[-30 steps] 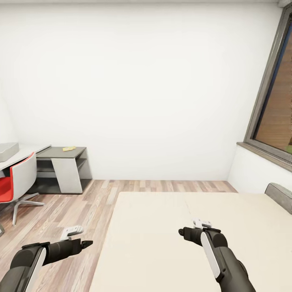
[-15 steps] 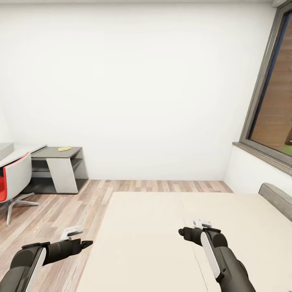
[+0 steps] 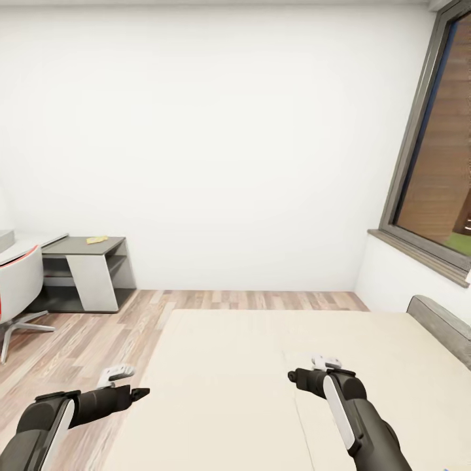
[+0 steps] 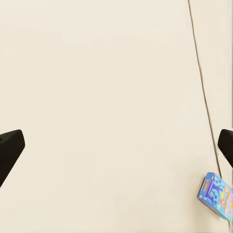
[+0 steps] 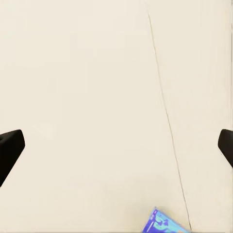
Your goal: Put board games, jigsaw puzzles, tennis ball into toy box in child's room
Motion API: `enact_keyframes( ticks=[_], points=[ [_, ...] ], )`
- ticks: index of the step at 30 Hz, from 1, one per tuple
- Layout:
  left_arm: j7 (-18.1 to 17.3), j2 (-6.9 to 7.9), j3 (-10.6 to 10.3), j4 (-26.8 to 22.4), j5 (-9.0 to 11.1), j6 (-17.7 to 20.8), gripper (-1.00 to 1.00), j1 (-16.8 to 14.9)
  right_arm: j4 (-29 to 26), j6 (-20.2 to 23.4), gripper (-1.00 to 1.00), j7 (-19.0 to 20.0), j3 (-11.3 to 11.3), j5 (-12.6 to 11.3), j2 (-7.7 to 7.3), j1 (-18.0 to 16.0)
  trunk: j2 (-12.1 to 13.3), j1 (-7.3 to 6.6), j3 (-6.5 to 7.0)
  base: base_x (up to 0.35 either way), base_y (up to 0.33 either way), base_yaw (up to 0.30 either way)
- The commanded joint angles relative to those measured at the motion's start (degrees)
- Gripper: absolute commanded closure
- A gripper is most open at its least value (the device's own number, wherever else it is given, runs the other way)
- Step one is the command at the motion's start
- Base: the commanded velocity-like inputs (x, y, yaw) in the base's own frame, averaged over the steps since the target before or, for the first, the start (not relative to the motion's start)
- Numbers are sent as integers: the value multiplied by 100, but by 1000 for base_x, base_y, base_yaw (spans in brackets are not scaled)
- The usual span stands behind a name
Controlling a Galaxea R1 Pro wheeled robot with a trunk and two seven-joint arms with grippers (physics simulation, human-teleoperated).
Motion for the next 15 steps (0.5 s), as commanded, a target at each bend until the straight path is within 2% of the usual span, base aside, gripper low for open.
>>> enact_keyframes(
  ticks=[1, 15],
  points=[
    [-26, -1, 9, -3, -4, 38, -100, -3, 3, 18, -100, -41, -8, -59, 4, -2, -5, 2, -3, 0, -223, 0],
    [-26, -1, 9, -3, -4, 41, -100, -3, 28, 10, -100, -41, -8, -59, 4, -2, -5, 2, -3, 0, -222, 0]
  ],
)
